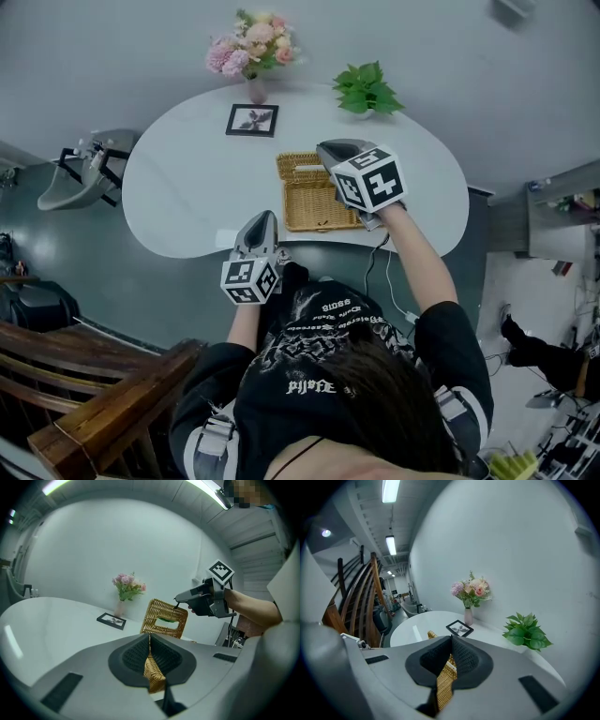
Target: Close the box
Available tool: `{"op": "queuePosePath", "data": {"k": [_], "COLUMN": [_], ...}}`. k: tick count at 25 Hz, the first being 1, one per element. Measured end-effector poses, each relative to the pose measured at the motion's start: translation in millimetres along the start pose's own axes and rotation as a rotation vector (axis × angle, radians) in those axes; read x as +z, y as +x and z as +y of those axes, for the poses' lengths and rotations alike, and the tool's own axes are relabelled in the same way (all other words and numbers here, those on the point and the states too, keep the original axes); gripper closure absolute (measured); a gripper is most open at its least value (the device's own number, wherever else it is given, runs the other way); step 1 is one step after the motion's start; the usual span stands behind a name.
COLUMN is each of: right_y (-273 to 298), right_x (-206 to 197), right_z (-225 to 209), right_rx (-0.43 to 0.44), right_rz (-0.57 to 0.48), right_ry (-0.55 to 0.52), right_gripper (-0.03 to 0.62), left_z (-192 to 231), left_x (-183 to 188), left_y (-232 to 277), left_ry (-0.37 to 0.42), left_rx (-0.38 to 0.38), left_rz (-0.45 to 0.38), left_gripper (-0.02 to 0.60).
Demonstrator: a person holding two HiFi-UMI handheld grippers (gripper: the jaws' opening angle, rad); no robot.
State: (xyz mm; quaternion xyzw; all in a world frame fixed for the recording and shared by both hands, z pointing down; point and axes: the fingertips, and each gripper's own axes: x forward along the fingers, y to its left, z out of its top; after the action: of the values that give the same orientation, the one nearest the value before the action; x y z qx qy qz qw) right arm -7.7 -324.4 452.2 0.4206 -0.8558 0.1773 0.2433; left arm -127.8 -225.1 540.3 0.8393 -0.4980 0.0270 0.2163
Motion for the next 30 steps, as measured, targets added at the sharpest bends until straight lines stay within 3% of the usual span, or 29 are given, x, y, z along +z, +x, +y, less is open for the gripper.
{"op": "queuePosePath", "data": {"k": [21,30], "right_y": [-31.4,-34.6], "right_x": [-38.1,-56.5], "right_z": [43.1,55.9], "right_rx": [0.032,0.060], "right_rz": [0.017,0.018], "right_ry": [-0.125,-0.105], "right_gripper": [0.559,0.559], "left_z": [-25.3,-24.6], "left_x": [-24.2,-30.3], "left_y": [-31.7,-40.1], "left_ry": [0.000,0.004], "left_rx": [0.066,0.096], "left_rz": [-0.020,-0.022], "left_gripper": [0.555,0.555]}}
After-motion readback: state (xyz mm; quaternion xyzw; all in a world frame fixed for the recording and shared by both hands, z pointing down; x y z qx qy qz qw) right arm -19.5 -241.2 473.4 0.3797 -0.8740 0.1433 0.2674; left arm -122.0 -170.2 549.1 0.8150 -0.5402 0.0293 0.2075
